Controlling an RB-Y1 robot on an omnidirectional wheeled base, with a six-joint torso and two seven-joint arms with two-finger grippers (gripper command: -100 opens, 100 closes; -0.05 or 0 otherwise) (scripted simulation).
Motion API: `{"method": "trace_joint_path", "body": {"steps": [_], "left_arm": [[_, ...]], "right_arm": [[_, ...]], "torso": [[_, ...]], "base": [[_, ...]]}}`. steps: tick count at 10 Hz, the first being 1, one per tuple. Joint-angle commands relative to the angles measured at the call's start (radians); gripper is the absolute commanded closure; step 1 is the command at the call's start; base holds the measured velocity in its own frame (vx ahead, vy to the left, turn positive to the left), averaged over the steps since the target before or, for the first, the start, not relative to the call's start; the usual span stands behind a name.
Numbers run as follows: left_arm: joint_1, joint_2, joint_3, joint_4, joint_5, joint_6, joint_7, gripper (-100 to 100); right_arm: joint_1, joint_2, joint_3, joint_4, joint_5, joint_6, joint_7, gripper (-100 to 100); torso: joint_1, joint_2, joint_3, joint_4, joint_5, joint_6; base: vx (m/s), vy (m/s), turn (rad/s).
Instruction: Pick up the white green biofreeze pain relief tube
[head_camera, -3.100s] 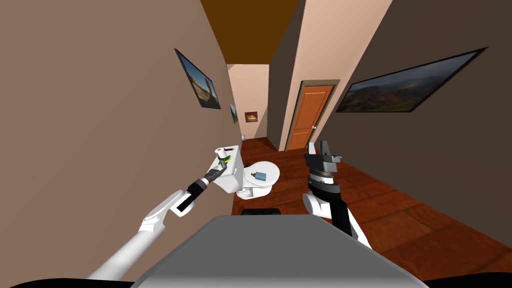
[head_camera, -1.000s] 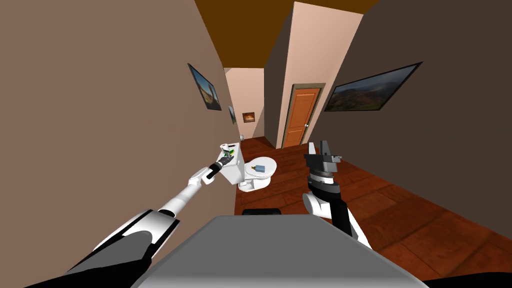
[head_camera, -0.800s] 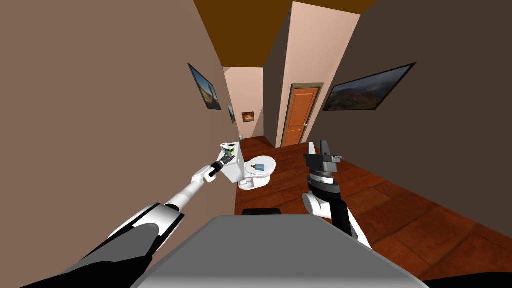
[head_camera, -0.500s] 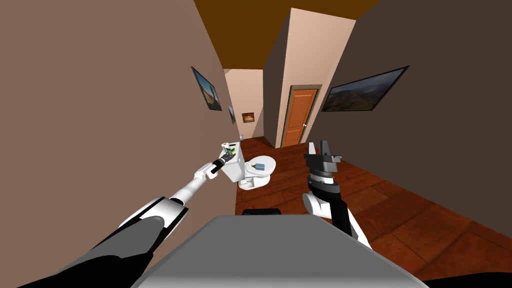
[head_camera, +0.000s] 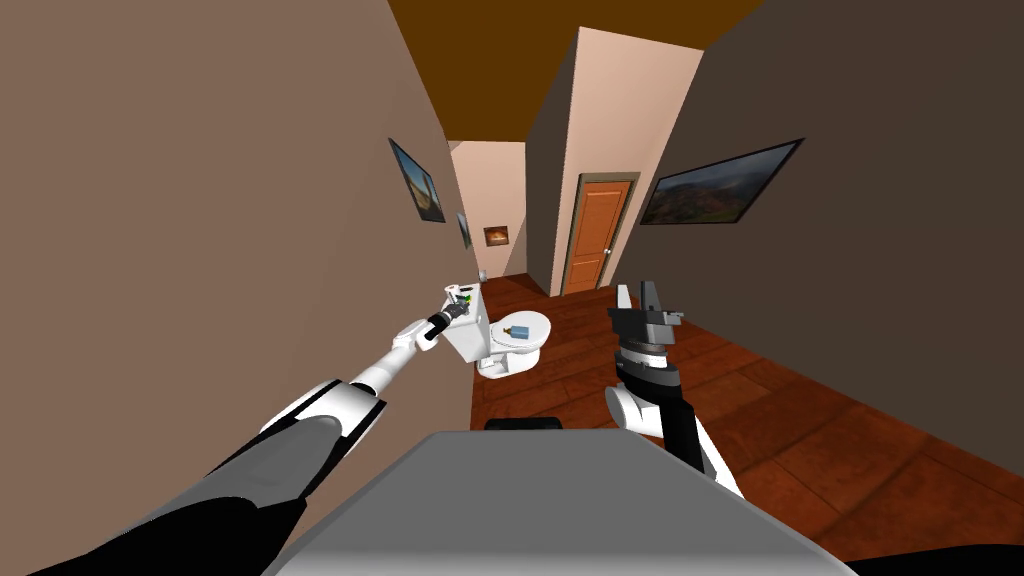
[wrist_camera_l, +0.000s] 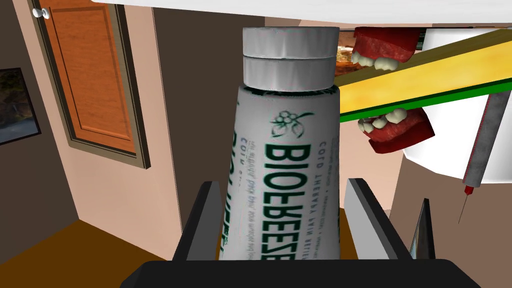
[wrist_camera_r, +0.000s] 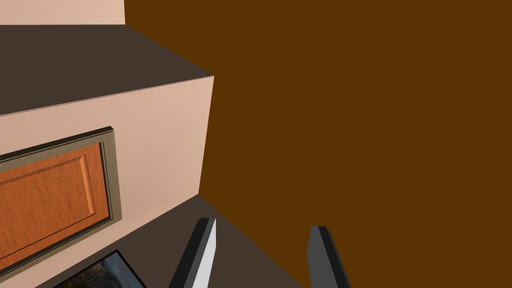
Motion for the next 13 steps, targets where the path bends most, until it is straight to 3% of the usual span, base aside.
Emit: {"method": "trace_joint_path", "body": {"steps": [1, 4, 5, 6, 8, 9, 11, 12, 13], "left_arm": [[0.0, 0.0, 0.0, 0.0, 0.0, 0.0, 0.0, 100], [0.0, -0.001, -0.001, -0.001, 0.0, -0.001, 0.0, 100], [0.0, -0.001, -0.001, -0.001, 0.0, -0.001, 0.0, 0], [0.05, 0.012, 0.045, -0.051, -0.005, -0.005, 0.007, 100], [0.094, 0.012, 0.045, -0.097, -0.005, -0.005, 0.007, 100], [0.135, 0.023, 0.096, -0.136, -0.011, -0.016, 0.008, 100], [0.206, 0.023, 0.098, -0.196, -0.011, -0.016, 0.008, 100], [0.239, 0.034, 0.151, -0.227, -0.016, -0.028, 0.01, 100], [0.264, 0.034, 0.151, -0.248, -0.016, -0.028, 0.01, 100]], "right_arm": [[0.0, 0.0, 0.0, 0.0, 0.0, 0.0, 0.0, 0], [0.0, 0.0, 0.0, 0.0, 0.0, 0.0, 0.0, 0], [0.0, 0.0, 0.0, 0.0, 0.0, 0.0, 0.0, 0], [0.0, 0.0, 0.0, 0.0, 0.0, 0.0, 0.0, 0], [0.0, 0.0, 0.0, 0.0, 0.0, 0.0, 0.0, 0], [0.0, 0.0, 0.0, 0.0, 0.0, 0.0, 0.0, 0], [0.0, 0.0, 0.0, 0.0, 0.0, 0.0, 0.0, 0], [0.0, 0.0, 0.0, 0.0, 0.0, 0.0, 0.0, 0], [0.0, 0.0, 0.0, 0.0, 0.0, 0.0, 0.0, 0]], "torso": [[0.0, 0.0, 0.0, 0.0, 0.0, 0.0], [0.001, -0.001, 0.0, 0.0, 0.0, -0.001], [0.001, 0.0, 0.0, 0.0, 0.0, -0.001], [0.0, 0.0, 0.0, 0.0, 0.0, -0.001], [0.0, -0.008, -0.004, -0.001, 0.0, -0.002], [0.0, -0.007, -0.004, -0.002, 0.0, 0.0], [0.0, -0.007, -0.004, -0.001, 0.0, -0.001], [0.002, -0.005, -0.003, -0.002, 0.001, 0.0], [0.002, -0.008, -0.005, -0.002, 0.001, -0.002]], "base": [[0.0, 0.0, 0.0], [0.0, 0.0, 0.0], [0.0, 0.0, 0.0], [0.092, -0.017, 0.04], [0.123, -0.021, 0.039], [0.118, -0.038, 0.041], [0.083, -0.008, 0.027], [0.106, -0.018, 0.045], [0.124, -0.037, 0.045]]}}
